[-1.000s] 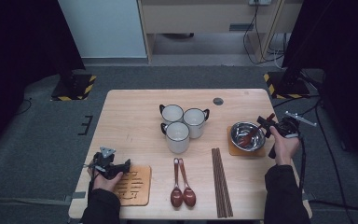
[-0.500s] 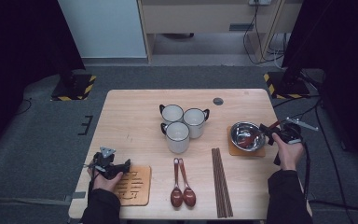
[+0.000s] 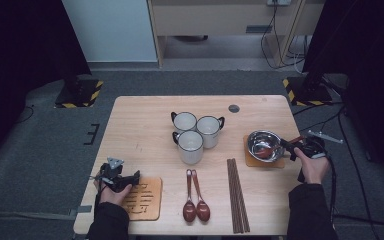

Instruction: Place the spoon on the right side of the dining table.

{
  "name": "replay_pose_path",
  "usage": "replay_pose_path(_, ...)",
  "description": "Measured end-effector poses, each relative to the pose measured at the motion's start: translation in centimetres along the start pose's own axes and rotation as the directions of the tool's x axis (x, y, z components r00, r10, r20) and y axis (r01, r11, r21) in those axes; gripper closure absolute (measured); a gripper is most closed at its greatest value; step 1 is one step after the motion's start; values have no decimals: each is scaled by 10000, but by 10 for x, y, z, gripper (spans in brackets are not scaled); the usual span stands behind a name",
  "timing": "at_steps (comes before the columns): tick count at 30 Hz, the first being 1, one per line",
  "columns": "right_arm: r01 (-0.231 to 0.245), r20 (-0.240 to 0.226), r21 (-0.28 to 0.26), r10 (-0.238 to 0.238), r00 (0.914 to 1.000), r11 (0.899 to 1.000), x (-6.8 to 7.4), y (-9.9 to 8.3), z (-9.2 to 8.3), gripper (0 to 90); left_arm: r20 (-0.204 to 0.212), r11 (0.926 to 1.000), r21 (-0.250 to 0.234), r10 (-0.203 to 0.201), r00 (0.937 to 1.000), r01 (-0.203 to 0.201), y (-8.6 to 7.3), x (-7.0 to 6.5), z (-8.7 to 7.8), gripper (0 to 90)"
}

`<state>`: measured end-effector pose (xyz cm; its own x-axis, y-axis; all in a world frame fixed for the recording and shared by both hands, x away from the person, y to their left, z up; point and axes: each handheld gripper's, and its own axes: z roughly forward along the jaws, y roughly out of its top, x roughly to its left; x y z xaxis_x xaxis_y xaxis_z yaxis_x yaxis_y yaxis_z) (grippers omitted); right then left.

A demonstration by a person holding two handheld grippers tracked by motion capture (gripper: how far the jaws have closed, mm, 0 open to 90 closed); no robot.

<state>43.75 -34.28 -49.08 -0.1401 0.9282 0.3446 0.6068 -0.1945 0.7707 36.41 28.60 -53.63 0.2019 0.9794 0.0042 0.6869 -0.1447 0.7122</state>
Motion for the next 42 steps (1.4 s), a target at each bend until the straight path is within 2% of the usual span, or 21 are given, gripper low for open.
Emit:
replay_pose_path(6, -30, 34, 206, 29, 10000, 9998, -5, -5, -2, 378, -9, 10000, 2, -6, 10000, 6, 0, 0, 0, 60)
replay_pose_path(17, 89, 32, 193, -90, 10000, 9998, -8, -9, -7, 361, -10, 10000, 2, -6, 10000, 6, 0, 0, 0, 60)
replay_pose_path(28, 459, -11, 5, -459, 9989, 9989, 1, -14, -20, 354, -13, 10000, 2, -8, 10000, 8, 0, 0, 0, 60)
replay_pose_path(37, 649, 88, 117, -650, 9978, 9978, 8, -21, -29, 350, -17, 10000, -1, -13, 10000, 13, 0, 0, 0, 59)
replay_pose_path(42, 703, 125, 221, -706, 9974, 9973, 7, -24, -30, 349, -17, 10000, 2, -10, 10000, 10, 0, 0, 0, 59)
